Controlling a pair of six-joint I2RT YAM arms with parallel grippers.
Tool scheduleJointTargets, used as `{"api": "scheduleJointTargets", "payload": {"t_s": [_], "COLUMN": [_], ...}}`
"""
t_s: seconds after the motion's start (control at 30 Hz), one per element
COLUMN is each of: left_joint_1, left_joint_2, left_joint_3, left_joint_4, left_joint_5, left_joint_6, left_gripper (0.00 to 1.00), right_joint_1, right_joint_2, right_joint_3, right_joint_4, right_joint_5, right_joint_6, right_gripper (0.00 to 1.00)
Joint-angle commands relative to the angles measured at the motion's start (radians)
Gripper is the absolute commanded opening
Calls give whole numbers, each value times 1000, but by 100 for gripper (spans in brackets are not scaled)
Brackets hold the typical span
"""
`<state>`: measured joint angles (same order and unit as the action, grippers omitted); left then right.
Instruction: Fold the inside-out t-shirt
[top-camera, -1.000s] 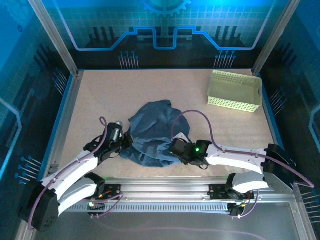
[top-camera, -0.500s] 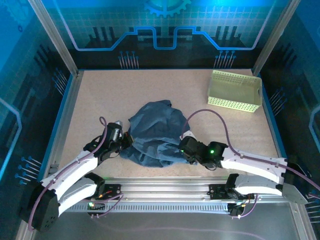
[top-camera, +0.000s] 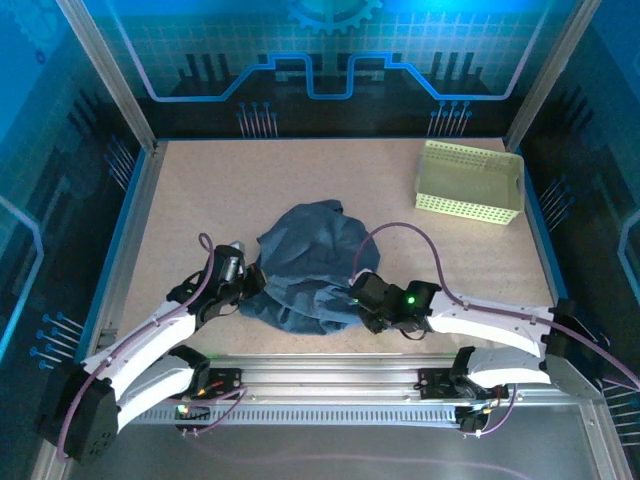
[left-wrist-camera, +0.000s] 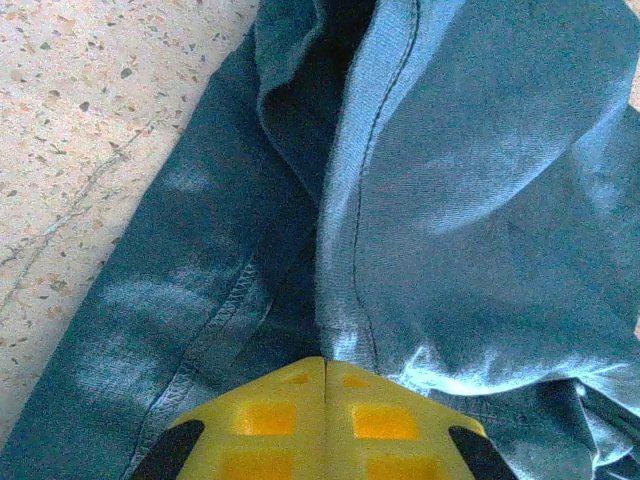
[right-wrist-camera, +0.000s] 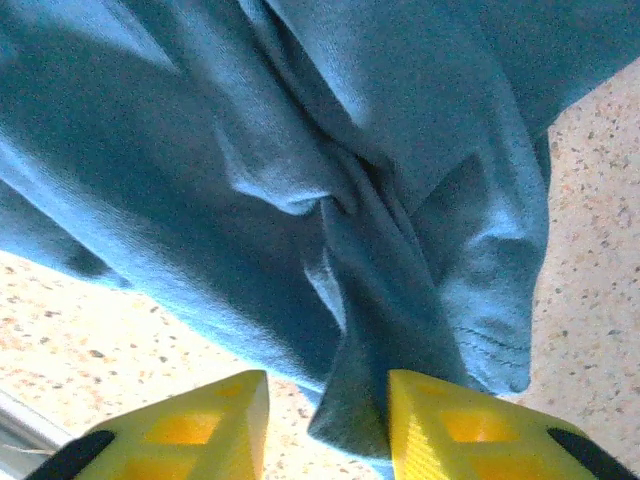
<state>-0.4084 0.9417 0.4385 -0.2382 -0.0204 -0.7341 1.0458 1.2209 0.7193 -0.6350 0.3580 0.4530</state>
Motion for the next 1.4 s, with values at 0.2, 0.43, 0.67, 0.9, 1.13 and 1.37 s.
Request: {"api": "scheduleJointTargets", "payload": {"t_s": [0.2,0.43,0.67,0.9,1.13,1.37], "left_joint_1": [18,41,52,59,59,59], "left_joint_2": [-24,-129,-224,-348,-395,-459], "left_joint_3": [34,96,161,207,293,348], "left_joint_4": [-5,-21,-38,-67,-46,10], "left_joint_5": [15,48,61,-12,-40,-106], "left_joint_6": [10,14,20,-10,8,12], "left_gripper": [0,0,0,0,0,0], "right_joint_1": [-3,-17,-58,-79,-86,-96], "right_joint_2": [-82,-302,-475,-662,-709,-736], "right_joint_3": [51,102,102,85,131,135], "right_joint_4": [-90,-135,-79,1,55,155], "right_joint_5": [129,226,180,131,140,200], "right_joint_6": [35,-32,-134,-221,-282,-291], "right_gripper": [0,0,0,0,0,0]}}
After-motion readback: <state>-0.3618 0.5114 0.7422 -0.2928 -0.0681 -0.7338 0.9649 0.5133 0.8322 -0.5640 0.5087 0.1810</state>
